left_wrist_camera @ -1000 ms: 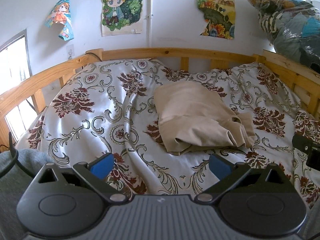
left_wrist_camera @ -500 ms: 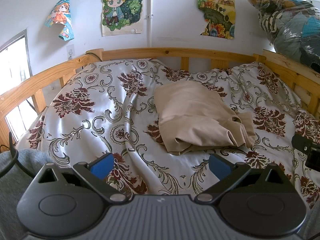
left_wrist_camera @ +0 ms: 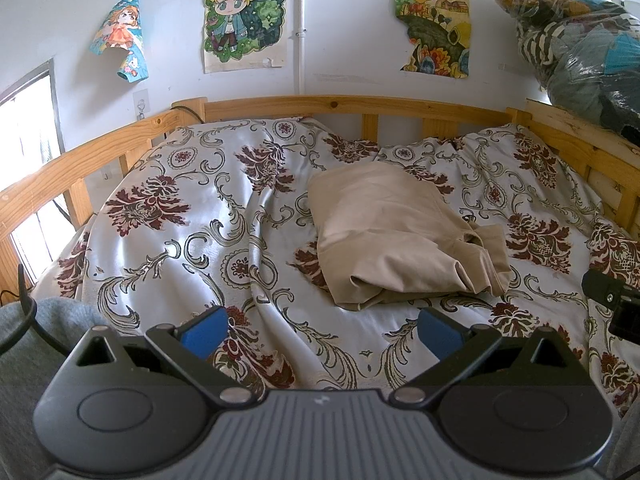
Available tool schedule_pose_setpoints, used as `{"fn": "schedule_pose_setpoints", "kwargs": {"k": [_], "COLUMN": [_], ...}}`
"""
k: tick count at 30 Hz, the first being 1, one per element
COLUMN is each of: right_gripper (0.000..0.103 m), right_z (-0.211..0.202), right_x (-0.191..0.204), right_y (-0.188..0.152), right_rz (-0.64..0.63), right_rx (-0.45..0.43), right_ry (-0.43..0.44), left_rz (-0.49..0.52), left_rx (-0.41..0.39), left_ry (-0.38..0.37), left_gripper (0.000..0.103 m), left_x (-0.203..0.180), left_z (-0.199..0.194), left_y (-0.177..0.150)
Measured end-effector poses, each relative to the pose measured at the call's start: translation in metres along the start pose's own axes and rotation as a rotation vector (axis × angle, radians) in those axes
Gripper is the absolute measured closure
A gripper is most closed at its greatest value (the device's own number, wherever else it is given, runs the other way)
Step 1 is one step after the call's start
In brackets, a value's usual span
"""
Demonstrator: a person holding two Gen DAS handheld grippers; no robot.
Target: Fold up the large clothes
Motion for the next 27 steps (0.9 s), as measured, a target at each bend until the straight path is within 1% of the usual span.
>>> {"fn": "schedule_pose_setpoints", "kwargs": {"k": [16,21,27], "right_gripper": [0.001,0.001,0.001], "right_z": [0.0,0.0009,0.0007], "right_x": [0.0005,0.0005,0.0011], "right_y": [-0.0009,-0.0025,-0.0031], "right_rz": [0.003,0.002,0.001], "right_rx": [-0.002,-0.002,-0.002], "right_ry": [0.0,0.005,0.006], "left_rz": [0.0,-0.016,0.0], "left_rx": [0.0,-0.005,0.022], "left_ry": [0.0,-0.012,-0.027], "left_gripper": [0.001,0.001,0.001], "left_x": [-0.0002,0.0003,-0.0023], "left_z": [-0.0002,-0.001,0.0015], "left_y": [0.0,0.0012,0.0003]}}
Point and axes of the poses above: each gripper's, at about its wrist camera, not at the fingertips, and z roughly the way its jaws point, x to its left, y to its top, the point moved 9 cm from there along z, roughly the way its jaws point, and after that the axes turned 15 degrees about z, right-handed, at the moved point
